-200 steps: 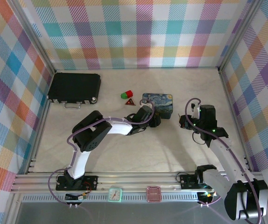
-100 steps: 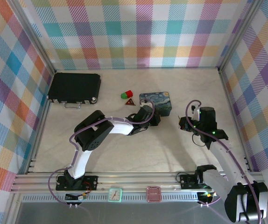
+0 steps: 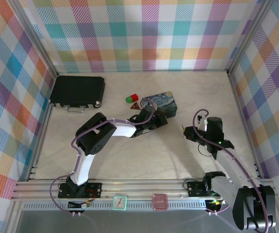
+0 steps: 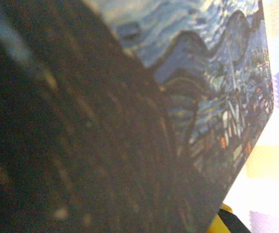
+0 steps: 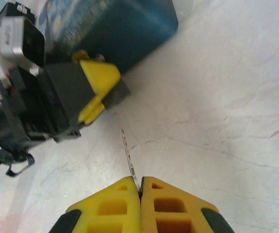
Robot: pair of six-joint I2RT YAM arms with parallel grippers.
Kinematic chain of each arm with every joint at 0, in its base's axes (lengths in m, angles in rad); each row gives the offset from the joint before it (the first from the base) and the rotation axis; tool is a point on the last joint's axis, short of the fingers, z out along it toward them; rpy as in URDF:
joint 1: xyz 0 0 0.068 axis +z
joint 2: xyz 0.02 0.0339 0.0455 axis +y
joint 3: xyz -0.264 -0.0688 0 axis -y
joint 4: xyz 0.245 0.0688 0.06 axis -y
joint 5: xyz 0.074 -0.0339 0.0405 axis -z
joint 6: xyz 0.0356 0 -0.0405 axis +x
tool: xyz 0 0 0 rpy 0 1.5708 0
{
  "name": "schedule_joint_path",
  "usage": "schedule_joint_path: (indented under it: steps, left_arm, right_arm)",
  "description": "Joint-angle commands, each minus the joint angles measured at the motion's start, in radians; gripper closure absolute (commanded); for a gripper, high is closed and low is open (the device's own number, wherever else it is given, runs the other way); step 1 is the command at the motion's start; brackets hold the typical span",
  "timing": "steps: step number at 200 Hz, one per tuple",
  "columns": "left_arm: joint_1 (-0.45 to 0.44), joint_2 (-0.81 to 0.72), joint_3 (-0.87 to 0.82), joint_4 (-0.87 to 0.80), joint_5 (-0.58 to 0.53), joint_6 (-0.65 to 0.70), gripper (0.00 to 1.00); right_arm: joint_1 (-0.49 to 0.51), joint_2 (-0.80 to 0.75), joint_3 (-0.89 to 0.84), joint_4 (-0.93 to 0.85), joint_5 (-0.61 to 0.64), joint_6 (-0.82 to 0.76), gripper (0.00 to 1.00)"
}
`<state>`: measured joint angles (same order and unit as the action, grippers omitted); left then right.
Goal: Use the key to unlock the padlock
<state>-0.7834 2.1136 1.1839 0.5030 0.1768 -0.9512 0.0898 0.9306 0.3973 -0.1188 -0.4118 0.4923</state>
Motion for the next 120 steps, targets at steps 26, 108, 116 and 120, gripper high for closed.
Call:
schedule_joint_path:
  steps: [26, 108, 116, 120]
  left_arm:
    - [0.012, -0.038, 0.019, 0.053, 0.088, -0.25, 1.0]
    - [0.012, -0.073, 0.003, 0.112, 0.089, -0.289, 1.0]
    - [0.013, -0.076, -0.005, 0.131, 0.085, -0.29, 1.0]
    - [0.014, -0.077, -0.009, 0.142, 0.085, -0.288, 1.0]
  right_arm:
    - [-0.006, 0.036, -0.09, 0.216, -0.2, 0.118, 1.0]
    - [-0.005, 0.188, -0.136, 0.529, -0.35, 0.149, 1.0]
    - [-0.007, 0.221, -0.115, 0.538, -0.362, 0.147, 1.0]
    - [-0.007, 0.238, -0.104, 0.548, -0.369, 0.146, 1.0]
